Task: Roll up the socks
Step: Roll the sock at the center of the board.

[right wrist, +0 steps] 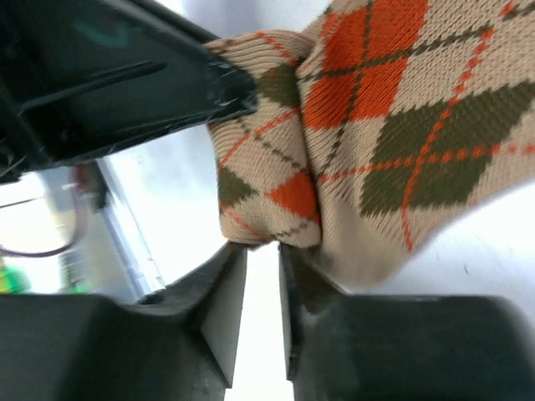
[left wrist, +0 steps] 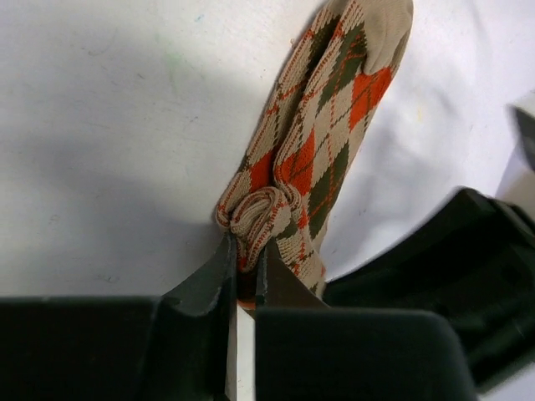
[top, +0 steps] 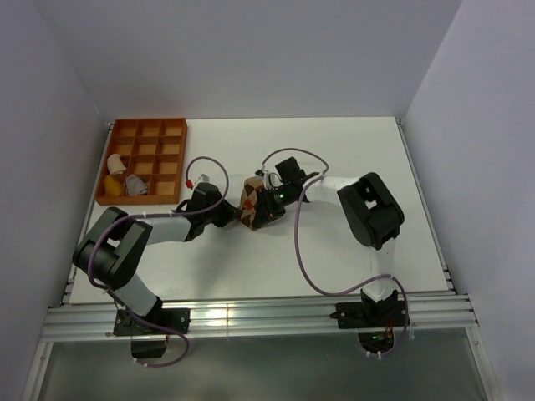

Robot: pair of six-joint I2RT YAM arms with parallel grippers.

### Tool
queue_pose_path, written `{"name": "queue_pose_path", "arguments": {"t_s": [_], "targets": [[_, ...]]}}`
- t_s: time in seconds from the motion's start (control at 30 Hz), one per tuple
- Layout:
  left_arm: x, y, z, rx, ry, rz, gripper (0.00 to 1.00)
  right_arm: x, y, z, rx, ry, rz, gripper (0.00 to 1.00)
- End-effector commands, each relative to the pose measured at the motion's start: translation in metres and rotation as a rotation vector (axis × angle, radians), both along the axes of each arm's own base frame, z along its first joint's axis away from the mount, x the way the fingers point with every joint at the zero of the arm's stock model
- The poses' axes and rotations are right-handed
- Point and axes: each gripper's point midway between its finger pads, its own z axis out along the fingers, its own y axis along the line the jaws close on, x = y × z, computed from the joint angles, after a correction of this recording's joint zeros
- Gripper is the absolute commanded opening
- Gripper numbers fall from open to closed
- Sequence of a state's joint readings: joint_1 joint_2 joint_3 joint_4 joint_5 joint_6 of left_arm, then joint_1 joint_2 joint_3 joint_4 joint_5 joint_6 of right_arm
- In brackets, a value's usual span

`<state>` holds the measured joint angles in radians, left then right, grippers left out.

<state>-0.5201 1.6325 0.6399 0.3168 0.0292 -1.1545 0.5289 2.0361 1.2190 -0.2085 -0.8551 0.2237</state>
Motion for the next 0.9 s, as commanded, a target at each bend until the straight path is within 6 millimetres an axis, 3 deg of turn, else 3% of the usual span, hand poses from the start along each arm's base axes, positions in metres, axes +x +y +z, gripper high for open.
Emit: {"name": "queue_pose_path", "arguments": {"t_s": [0.0, 0.03, 0.07, 0.2, 0.27, 0.33, 0.37, 0.43, 0.47, 0.87], "targets": [[-0.017, 0.008, -0.025, 0.139, 0.093, -0.07, 0.0, 0.023, -0.002, 0.033, -0.017, -0.273, -0.033, 0.32], [-0.016, 0.008, -0.027, 0.158, 0.103, -0.082, 0.0, 0.024, -0.002, 0.05, -0.009, -0.337, -0.043, 0.37], [-0.011, 0.005, -0.022, 0.172, 0.086, -0.103, 0.0, 0.022, -0.006, 0.049, -0.021, -0.362, -0.048, 0.45], [-0.009, 0.004, -0.019, 0.209, 0.089, -0.146, 0.0, 0.032, -0.014, 0.065, -0.08, -0.583, -0.099, 0.59], [-0.009, 0.004, -0.017, 0.225, 0.087, -0.166, 0.0, 0.028, -0.011, 0.069, -0.102, -0.664, -0.097, 0.61], [-0.008, 0.004, -0.014, 0.241, 0.094, -0.18, 0.0, 0.036, -0.015, 0.073, -0.161, -0.775, -0.137, 0.63], [-0.005, 0.002, -0.01, 0.245, 0.082, -0.19, 0.0, 0.026, -0.009, 0.067, -0.182, -0.814, -0.103, 0.64], [-0.003, 0.0, -0.006, 0.244, 0.076, -0.199, 0.0, 0.031, -0.009, 0.067, -0.236, -0.898, -0.123, 0.64], [-0.002, -0.001, -0.004, 0.248, 0.073, -0.207, 0.0, 0.025, 0.0, 0.067, -0.233, -0.925, -0.106, 0.65], [0.0, -0.009, -0.001, 0.248, 0.088, -0.258, 0.0, 0.015, 0.021, 0.046, -0.374, -1.099, -0.039, 0.66]]}}
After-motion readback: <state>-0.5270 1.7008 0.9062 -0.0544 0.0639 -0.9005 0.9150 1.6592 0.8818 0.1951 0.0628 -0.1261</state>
